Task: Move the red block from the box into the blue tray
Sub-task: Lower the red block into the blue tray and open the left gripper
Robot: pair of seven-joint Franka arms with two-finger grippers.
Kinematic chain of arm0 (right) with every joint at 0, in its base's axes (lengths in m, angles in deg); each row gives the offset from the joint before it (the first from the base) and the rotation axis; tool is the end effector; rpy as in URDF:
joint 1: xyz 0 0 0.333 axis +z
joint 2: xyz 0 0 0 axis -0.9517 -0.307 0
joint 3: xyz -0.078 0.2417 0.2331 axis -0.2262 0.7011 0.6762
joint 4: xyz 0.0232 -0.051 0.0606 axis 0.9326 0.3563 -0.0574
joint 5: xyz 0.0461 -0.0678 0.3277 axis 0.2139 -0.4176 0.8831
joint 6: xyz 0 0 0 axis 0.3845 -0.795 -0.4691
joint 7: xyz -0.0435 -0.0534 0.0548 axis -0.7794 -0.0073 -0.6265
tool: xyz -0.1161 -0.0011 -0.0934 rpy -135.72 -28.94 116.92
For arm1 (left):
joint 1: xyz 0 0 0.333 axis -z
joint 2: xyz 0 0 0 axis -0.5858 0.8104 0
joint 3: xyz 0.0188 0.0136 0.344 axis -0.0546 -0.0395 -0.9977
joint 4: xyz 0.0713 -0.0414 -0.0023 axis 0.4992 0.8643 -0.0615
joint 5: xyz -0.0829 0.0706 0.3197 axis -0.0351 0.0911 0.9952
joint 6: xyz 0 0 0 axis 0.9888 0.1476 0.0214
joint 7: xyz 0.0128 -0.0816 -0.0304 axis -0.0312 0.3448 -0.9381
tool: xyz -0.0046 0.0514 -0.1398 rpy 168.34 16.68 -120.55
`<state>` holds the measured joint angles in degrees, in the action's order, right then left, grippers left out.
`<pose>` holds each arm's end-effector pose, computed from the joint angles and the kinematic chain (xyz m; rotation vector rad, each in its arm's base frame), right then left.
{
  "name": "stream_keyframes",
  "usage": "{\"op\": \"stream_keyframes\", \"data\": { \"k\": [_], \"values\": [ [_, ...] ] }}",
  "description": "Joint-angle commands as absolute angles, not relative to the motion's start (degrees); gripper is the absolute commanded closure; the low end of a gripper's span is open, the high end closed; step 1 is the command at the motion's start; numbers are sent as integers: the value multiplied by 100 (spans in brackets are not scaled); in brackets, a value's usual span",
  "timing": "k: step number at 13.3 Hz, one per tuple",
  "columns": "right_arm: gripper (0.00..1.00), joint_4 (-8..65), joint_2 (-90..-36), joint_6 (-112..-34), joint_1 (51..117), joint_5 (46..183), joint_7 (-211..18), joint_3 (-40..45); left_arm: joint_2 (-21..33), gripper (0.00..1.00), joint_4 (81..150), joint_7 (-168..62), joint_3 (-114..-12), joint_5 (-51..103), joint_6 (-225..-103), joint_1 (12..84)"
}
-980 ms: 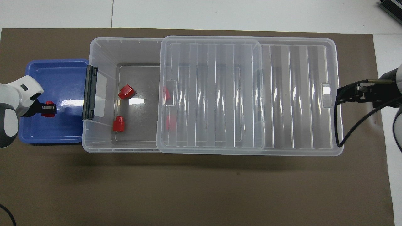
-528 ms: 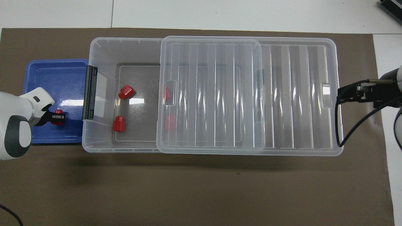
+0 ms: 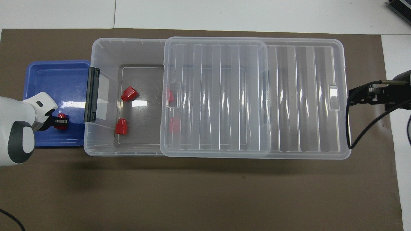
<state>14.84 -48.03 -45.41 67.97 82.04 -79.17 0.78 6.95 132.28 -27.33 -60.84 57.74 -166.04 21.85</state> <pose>0.4998 0.0039 0.6057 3.0963 -0.2261 -0.0211 0.5182 0.0850 0.3286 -3.0751 0.1535 -0.0729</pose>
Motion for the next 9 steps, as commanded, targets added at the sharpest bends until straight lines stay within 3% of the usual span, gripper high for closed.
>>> {"op": "stream_keyframes", "data": {
  "k": [1,3,9],
  "values": [
    [0,1554,-4762,-4606,6755,8158,-7826,115,616,0,13329,-2682,-6082,5706,-16711,2215],
    [0,1562,-4762,-4668,6755,8167,-7826,115,572,0,13032,-2690,-6038,5706,-16396,2302],
    [2,1624,-4762,-4826,6746,8167,-7835,115,405,0,10642,-2673,-6003,5697,-13444,2734]
  ]
}}
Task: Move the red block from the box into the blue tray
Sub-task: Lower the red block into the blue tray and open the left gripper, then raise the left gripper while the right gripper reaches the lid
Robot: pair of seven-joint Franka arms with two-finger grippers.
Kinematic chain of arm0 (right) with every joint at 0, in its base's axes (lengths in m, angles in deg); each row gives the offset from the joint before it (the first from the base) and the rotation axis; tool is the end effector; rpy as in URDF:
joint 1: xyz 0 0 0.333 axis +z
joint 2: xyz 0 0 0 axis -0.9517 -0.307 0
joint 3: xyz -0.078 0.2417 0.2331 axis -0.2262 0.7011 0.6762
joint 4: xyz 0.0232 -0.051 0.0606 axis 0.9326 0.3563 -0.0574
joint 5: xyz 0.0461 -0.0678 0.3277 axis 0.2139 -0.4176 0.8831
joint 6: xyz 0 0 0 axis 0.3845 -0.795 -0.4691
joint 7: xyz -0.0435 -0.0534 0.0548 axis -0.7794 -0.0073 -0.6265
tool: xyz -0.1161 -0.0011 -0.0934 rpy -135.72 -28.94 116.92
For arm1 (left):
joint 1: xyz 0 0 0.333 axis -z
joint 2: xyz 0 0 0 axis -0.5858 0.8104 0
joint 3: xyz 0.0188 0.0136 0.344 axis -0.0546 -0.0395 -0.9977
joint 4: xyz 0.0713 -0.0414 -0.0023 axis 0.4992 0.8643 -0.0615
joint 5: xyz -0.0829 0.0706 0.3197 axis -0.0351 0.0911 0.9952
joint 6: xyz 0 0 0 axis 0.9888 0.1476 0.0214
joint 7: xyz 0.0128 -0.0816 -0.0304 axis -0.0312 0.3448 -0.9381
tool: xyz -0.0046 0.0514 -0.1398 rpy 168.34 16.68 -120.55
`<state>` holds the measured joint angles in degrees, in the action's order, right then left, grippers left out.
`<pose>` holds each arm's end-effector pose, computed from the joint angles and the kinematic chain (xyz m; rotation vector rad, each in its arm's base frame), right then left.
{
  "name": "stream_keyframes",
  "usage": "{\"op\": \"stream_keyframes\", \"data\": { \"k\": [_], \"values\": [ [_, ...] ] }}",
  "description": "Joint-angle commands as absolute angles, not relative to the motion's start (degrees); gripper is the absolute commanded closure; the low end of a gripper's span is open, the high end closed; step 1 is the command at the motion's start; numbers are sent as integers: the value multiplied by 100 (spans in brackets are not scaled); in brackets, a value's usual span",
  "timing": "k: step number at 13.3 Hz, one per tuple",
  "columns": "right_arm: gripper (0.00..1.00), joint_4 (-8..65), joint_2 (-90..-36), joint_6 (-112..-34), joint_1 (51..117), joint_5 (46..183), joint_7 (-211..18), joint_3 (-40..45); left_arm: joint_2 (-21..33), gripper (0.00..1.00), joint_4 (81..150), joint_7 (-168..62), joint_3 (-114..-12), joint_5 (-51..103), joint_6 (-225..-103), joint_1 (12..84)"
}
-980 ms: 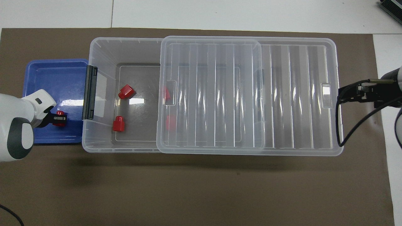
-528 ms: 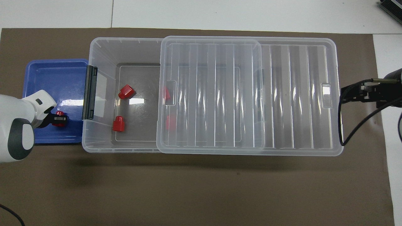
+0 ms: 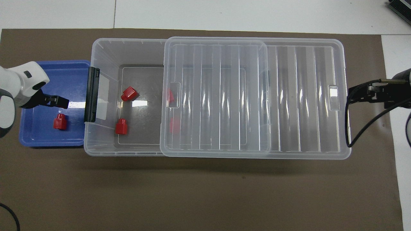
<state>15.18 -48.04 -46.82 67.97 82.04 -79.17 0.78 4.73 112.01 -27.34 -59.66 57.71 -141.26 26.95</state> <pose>0.5031 0.0040 0.6053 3.0981 -0.2254 0.0075 0.5543 0.0384 0.4530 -3.0496 0.2676 -0.0122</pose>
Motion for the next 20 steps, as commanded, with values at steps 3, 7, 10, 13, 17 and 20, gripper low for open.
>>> {"op": "stream_keyframes", "data": {
  "k": [3,7,10,13,17,20],
  "values": [
    [65,1791,-4745,-5019,6720,8175,-7835,107,-68,0,10498,-2664,-5959,5688,-13037,2734],
    [100,2439,-4648,-5886,6519,8175,-7835,107,-518,0,10569,-2647,-5959,5688,-12711,2742],
    [100,3098,-4639,-6880,6421,8158,-7879,98,-597,0,10701,-2638,-5959,5688,-12782,2900],
    [100,3513,-4797,-7777,6202,8158,-7984,98,-632,0,10683,-2655,-5950,5688,-12738,2936],
    [100,3671,-4912,-8061,6157,8158,-7967,98,-659,0,10701,-2673,-5889,5688,-12808,3015],
    [100,3698,-4964,-8104,6140,8158,-7976,98,-659,0,10701,-2673,-5897,5688,-12852,3015]
  ]
}}
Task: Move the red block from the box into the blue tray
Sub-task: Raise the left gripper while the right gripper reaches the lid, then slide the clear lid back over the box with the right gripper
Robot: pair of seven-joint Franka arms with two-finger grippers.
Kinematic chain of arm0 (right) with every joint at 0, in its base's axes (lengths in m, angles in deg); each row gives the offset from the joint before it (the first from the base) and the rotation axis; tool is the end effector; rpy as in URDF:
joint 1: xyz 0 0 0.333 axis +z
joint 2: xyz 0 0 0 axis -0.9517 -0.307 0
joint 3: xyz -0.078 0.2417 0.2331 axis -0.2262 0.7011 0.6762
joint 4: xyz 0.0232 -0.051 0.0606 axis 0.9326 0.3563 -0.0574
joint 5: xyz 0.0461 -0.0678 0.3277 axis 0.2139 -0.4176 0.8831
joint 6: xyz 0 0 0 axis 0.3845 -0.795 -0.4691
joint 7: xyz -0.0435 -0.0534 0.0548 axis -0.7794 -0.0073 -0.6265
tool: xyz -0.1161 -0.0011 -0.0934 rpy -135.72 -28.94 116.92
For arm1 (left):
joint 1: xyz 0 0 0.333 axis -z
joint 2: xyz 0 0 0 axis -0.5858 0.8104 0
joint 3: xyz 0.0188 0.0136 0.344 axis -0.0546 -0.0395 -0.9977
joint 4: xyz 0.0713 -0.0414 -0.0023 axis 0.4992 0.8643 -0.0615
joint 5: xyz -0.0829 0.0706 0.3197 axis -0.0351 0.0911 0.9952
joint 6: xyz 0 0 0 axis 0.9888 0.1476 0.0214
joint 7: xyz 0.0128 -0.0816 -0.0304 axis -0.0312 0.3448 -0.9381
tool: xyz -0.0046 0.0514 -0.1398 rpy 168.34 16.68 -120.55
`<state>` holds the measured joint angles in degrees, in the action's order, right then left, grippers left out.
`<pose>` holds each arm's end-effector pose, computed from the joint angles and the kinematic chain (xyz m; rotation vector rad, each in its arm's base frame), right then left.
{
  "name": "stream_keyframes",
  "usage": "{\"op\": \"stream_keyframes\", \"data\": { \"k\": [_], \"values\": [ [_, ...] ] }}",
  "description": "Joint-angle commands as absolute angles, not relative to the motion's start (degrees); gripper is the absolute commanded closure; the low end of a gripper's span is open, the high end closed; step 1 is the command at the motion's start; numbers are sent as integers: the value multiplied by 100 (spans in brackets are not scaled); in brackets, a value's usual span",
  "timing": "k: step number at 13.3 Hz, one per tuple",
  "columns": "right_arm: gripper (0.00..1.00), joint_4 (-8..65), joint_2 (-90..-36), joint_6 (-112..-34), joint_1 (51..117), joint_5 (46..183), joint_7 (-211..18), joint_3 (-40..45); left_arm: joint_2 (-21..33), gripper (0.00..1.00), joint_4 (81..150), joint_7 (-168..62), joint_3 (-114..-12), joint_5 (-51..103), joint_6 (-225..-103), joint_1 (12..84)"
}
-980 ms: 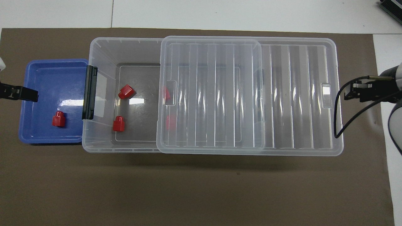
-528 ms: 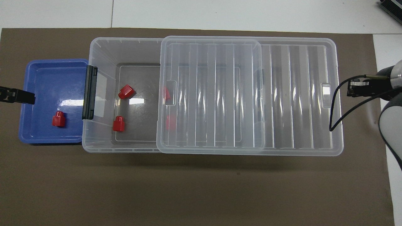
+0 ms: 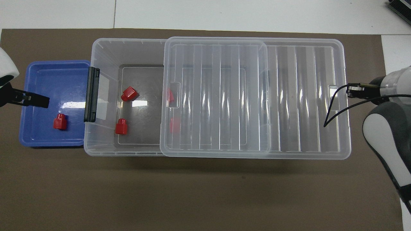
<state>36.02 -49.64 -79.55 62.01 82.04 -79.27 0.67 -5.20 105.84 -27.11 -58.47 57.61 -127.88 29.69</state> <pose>0.5401 -0.0503 0.4895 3.0859 -0.3610 0.2839 0.5080 0.0010 0.5698 -3.0123 0.3375 -0.0825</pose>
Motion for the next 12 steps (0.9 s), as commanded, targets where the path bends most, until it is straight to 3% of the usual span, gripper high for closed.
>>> {"op": "stream_keyframes", "data": {
  "k": [1,9,12],
  "values": [
    [100,3707,-4965,-8113,6140,8158,-7958,98,-659,0,10709,-2673,-5889,5688,-12878,3015],
    [100,3725,-4956,-7973,6358,8158,-7984,115,-641,0,10727,-2708,-5897,5688,-13344,3893],
    [100,3725,-4912,-7675,6692,8158,-7984,124,-650,0,10753,-2699,-5897,5688,-13344,3868]
  ]
}}
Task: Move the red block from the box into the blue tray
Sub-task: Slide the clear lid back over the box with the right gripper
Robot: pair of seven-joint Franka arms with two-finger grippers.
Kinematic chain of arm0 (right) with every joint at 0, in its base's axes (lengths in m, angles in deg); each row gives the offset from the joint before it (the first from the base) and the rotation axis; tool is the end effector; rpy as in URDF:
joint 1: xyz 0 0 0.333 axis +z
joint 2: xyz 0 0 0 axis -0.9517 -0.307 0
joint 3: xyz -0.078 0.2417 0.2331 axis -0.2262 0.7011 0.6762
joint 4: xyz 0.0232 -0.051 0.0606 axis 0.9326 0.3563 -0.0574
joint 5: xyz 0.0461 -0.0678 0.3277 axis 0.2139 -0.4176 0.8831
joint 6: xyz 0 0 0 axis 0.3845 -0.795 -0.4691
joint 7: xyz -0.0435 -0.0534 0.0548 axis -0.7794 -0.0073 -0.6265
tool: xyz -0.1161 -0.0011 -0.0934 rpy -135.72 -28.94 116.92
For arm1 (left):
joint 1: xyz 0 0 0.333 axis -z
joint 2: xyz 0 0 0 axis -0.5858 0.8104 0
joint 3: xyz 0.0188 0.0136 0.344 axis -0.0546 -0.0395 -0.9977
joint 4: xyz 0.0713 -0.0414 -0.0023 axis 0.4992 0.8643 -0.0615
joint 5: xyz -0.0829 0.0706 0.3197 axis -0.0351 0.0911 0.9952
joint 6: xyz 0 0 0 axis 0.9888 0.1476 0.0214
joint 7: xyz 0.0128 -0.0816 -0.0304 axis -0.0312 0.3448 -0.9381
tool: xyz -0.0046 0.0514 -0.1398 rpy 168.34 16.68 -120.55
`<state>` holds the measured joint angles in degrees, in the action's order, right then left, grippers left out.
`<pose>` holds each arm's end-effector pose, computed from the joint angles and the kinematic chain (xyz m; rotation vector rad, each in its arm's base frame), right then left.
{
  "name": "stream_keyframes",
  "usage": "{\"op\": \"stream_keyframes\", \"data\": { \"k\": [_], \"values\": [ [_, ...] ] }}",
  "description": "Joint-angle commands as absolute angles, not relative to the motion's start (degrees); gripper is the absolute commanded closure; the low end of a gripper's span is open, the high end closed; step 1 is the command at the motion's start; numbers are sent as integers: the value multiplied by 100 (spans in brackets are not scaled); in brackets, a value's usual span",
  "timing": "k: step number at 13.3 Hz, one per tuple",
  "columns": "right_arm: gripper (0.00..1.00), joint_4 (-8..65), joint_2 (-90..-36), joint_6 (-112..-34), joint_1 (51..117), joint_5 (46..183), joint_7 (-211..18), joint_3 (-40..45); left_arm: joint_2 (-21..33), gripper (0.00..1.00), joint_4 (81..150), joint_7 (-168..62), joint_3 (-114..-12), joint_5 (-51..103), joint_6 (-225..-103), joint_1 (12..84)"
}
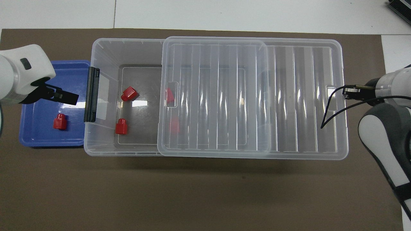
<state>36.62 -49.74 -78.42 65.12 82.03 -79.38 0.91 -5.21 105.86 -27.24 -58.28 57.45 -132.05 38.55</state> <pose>0.5377 -0.0187 0.4817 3.1026 -0.2684 0.2354 0.5116 -0.0820 0.5771 -2.9782 0.5760 -0.2059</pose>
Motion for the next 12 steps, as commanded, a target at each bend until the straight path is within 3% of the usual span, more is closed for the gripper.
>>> {"op": "stream_keyframes", "data": {
  "k": [1,12],
  "values": [
    [100,3733,-4903,-7622,6833,8158,-7967,124,-650,0,10754,-2691,-5897,5688,-13344,3841],
    [100,3865,-4815,-7648,8081,8167,-7993,159,-650,0,10754,-2761,-5897,5688,-13335,3823]
  ]
}}
